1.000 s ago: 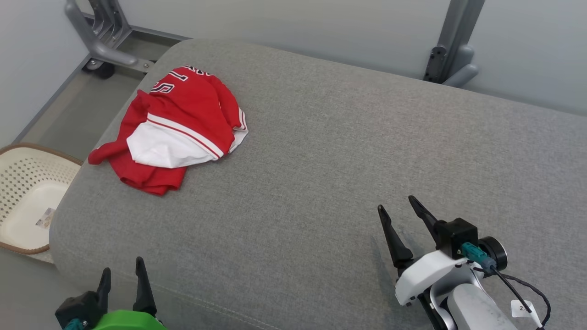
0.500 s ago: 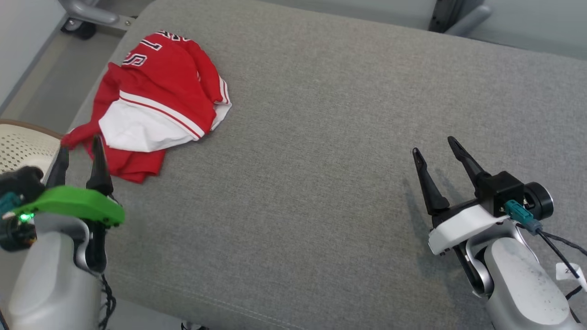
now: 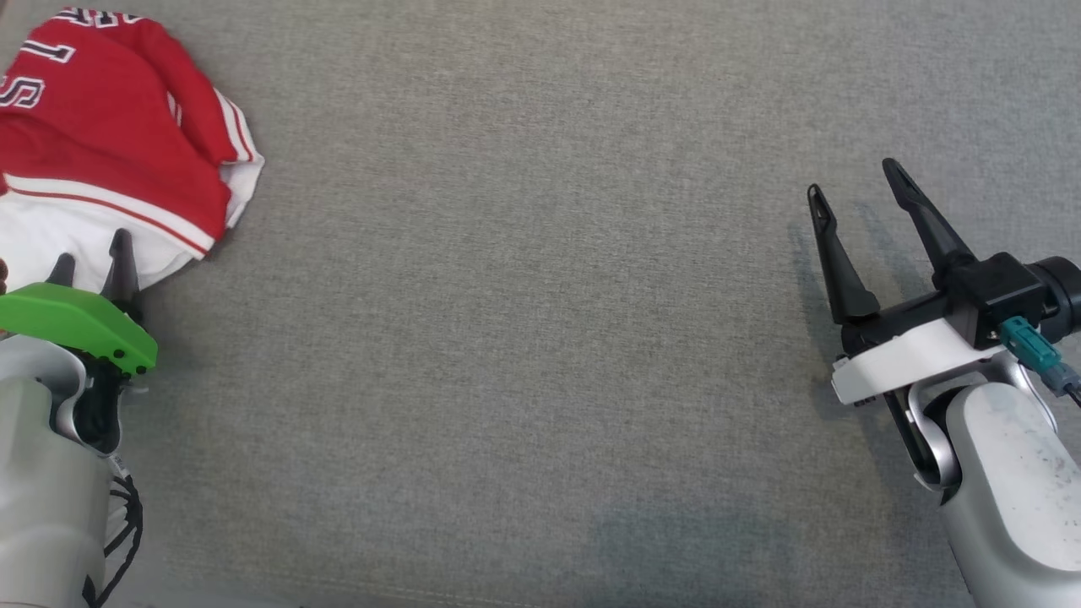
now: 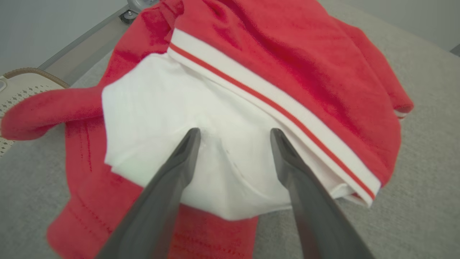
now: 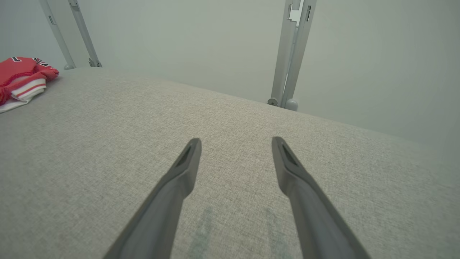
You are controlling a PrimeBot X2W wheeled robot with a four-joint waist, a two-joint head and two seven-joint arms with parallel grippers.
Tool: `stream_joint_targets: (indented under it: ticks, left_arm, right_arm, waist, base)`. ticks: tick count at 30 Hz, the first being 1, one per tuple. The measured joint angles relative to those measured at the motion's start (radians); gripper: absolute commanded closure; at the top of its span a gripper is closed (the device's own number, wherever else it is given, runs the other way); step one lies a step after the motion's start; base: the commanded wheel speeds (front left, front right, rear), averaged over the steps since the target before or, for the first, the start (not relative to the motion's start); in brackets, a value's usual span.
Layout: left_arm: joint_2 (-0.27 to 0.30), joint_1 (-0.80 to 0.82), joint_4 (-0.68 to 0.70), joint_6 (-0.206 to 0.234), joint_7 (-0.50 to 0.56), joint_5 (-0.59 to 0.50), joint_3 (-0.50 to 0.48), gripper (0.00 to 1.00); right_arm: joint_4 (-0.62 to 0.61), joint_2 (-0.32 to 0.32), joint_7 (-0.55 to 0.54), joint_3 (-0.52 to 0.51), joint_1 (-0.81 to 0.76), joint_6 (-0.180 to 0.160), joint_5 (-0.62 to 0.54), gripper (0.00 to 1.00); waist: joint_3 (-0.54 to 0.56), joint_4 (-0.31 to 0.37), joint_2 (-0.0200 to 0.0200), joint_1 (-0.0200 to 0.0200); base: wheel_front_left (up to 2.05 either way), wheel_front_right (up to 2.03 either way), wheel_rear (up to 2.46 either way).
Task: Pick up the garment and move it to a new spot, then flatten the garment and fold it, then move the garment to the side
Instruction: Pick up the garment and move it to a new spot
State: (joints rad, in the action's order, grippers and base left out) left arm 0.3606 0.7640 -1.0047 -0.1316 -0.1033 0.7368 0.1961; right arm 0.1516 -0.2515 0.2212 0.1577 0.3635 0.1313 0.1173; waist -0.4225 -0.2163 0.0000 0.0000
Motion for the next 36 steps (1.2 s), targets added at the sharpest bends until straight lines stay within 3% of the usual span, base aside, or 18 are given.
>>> stream_joint_targets:
  ticks: [3,4,5,12,17,24,29,36]
  left_arm:
    - [-0.006,0.029,-0.085,0.0,0.002,0.016,0.004,0.0]
    - [-0.003,0.042,-0.102,0.0,-0.016,0.015,0.002,0.82]
    - [0.0,0.052,-0.11,0.0,-0.024,0.014,0.005,1.0]
    - [0.004,0.078,-0.078,0.001,-0.14,-0.021,0.069,1.0]
    - [-0.016,0.065,0.085,0.001,-0.156,-0.058,0.124,1.0]
    - [-0.161,-0.062,0.349,0.0,-0.161,-0.113,0.249,1.0]
    - [-0.275,-0.138,0.365,0.0,-0.161,-0.101,0.404,1.0]
    - [-0.308,-0.18,0.304,0.0,-0.161,-0.048,0.501,1.0]
  right_arm:
    - [-0.035,0.003,-0.01,-0.025,-0.003,0.0,-0.007,0.0]
    - [-0.04,0.005,-0.01,-0.03,-0.008,0.0,-0.007,0.0]
    - [-0.041,0.009,-0.012,-0.035,-0.012,0.0,-0.008,0.0]
    - [0.012,0.049,0.011,-0.056,-0.034,0.0,0.001,0.0]
    - [0.07,0.083,0.031,-0.068,-0.048,0.0,0.013,0.0]
    - [0.125,0.125,0.04,-0.079,-0.063,0.0,0.032,0.0]
    - [0.119,0.148,0.041,-0.067,-0.068,0.0,0.042,0.0]
    - [0.117,0.168,0.041,-0.051,-0.073,0.0,0.052,0.0]
  waist:
    - [-0.042,0.043,0.0,0.0]
    - [-0.051,0.053,0.0,0.0]
    - [-0.058,0.063,0.0,0.0]
    - [-0.057,0.104,0.0,0.0]
    - [-0.003,0.111,0.0,0.0001]
    - [0.095,0.122,0.0,0.0]
    - [0.141,0.173,0.0,0.0]
    - [0.167,0.285,0.0,0.0]
  base:
    - [0.0,0.0,0.0]
    - [0.0,0.0,0.0]
    - [0.0,0.0,0.0]
    - [0.0,0.0,0.0]
    - [0.0,0.0,0.0]
    - [0.0,0.0,0.0]
    - [0.0,0.0,0.0]
    - [0.0,0.0,0.0]
